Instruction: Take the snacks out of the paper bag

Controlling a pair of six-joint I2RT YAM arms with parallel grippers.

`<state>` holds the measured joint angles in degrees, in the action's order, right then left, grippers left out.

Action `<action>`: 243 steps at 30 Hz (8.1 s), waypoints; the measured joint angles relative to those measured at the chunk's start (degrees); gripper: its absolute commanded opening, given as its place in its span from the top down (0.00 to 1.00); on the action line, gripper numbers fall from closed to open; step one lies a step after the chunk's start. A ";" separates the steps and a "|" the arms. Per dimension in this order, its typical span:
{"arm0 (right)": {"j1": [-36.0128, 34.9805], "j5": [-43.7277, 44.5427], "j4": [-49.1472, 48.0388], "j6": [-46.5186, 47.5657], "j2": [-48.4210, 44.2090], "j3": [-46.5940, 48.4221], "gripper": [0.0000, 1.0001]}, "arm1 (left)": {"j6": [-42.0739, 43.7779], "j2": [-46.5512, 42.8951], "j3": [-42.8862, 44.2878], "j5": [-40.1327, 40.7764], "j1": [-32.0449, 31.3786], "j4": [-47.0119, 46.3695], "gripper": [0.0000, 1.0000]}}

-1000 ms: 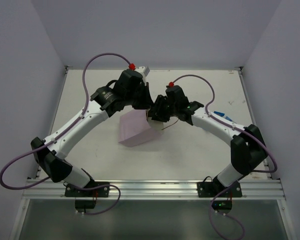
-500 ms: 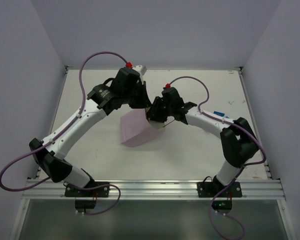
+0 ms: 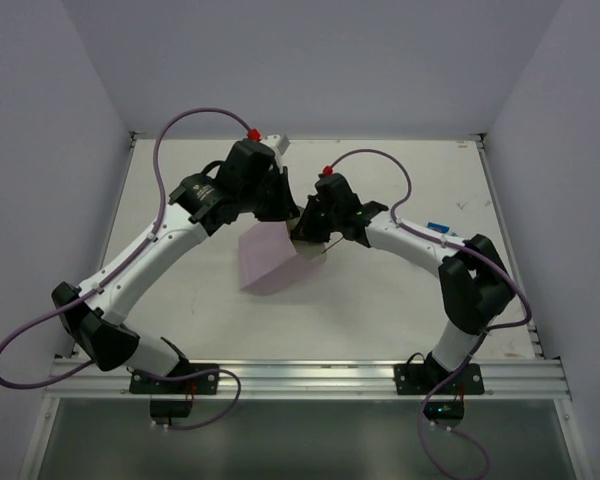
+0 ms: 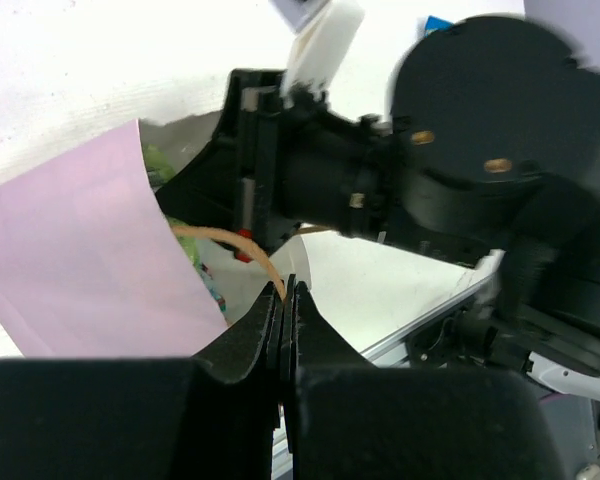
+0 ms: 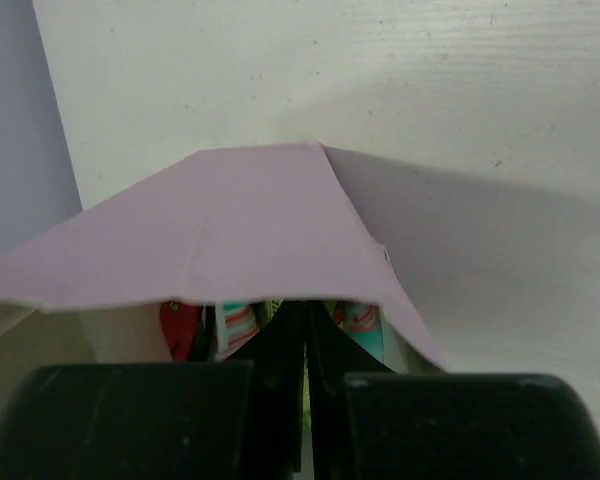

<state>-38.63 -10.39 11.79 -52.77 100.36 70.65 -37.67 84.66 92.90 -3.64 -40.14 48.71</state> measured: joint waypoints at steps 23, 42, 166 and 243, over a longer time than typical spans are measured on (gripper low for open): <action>20.44 11.37 30.49 6.97 -30.64 11.15 1.00 | 1.31 -8.79 -12.85 0.20 3.37 -4.48 1.00; 34.97 7.78 23.52 9.68 -5.55 -6.60 0.79 | 2.86 -10.95 -13.03 -1.20 3.78 -4.07 1.00; -15.32 12.50 -34.53 -29.90 -25.53 -40.94 0.67 | 2.12 -2.25 -9.79 -19.37 -1.88 -1.25 1.00; 26.86 14.73 17.38 -1.62 -52.17 -18.25 1.00 | 1.27 -6.69 -14.08 -20.87 5.05 -5.42 1.00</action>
<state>-11.77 4.34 29.17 -54.39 48.18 52.40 -36.40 77.97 78.83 -24.51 -35.09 43.29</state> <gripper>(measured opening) 0.008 0.028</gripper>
